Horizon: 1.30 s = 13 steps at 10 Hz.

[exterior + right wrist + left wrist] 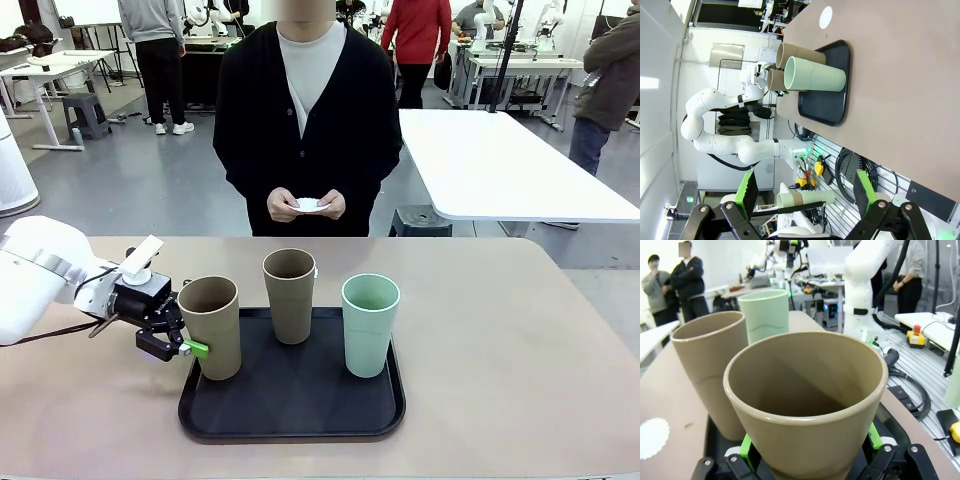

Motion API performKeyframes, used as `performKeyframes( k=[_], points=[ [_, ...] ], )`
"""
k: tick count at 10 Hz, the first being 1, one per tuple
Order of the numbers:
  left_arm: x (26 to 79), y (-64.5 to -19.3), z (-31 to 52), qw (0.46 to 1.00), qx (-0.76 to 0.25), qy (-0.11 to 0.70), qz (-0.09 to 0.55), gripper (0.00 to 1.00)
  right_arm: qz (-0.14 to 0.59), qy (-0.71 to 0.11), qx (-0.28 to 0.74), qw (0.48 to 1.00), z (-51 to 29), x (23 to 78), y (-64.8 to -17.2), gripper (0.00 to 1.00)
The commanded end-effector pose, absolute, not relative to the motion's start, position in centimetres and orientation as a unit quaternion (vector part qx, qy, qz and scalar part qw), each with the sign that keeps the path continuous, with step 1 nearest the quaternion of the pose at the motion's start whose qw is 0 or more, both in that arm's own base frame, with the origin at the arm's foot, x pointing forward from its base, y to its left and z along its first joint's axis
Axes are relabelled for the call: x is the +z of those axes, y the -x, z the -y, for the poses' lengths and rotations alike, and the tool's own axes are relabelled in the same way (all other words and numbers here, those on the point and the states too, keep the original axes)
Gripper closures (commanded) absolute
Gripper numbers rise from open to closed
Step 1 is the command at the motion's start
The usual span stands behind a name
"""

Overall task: Place coasters on the table and set cups on them.
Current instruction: Pick up one Reusable plastic cup and place it on a coaster set by the human.

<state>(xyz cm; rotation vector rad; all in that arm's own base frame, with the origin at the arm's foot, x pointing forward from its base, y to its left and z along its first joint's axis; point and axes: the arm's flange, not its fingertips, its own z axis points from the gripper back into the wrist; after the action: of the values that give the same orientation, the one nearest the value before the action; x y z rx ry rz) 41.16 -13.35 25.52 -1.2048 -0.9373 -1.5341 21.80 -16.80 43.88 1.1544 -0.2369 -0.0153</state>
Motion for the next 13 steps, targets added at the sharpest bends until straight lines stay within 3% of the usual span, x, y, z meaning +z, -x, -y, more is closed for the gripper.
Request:
performKeyframes(
  k=[1,2,3,4,5,7,8,9,11,13],
  points=[
    [24.8,-41.5,13.8,0.448,-0.626,0.493,0.405,0.00,0.121,-0.553,-0.003,0.824,16.9,44.0,-21.9,0.00],
    [24.6,-41.5,14.0,0.445,-0.622,0.501,0.405,0.00,0.121,-0.553,-0.003,0.824,16.9,44.0,-21.9,0.00],
    [24.6,-41.4,14.1,0.443,-0.623,0.500,0.407,0.40,0.121,-0.553,-0.003,0.824,16.9,44.0,-21.9,0.00],
    [24.7,-41.3,14.3,0.441,-0.623,0.501,0.407,0.60,0.121,-0.553,-0.003,0.824,16.9,44.0,-21.9,0.00],
    [24.7,-41.3,14.3,0.441,-0.622,0.503,0.407,1.00,0.121,-0.553,-0.003,0.824,16.9,44.0,-21.9,0.00],
    [24.9,-41.2,14.3,0.440,-0.623,0.504,0.406,1.00,0.121,-0.553,-0.003,0.824,16.9,44.0,-21.9,0.00],
    [25.6,-40.6,14.1,0.442,-0.616,0.513,0.403,0.73,0.121,-0.553,-0.003,0.824,16.9,44.0,-21.9,0.00],
    [28.7,-39.4,13.7,0.442,-0.605,0.524,0.405,0.73,0.121,-0.553,-0.003,0.824,16.9,44.0,-21.9,0.00],
    [40.4,-36.2,12.6,0.449,-0.608,0.510,0.410,0.73,0.121,-0.553,-0.003,0.824,16.9,44.0,-21.9,0.00],
    [48.3,-34.7,12.9,0.468,-0.610,0.517,0.377,0.73,0.121,-0.553,-0.003,0.824,16.9,44.0,-21.9,0.00]
  ],
)
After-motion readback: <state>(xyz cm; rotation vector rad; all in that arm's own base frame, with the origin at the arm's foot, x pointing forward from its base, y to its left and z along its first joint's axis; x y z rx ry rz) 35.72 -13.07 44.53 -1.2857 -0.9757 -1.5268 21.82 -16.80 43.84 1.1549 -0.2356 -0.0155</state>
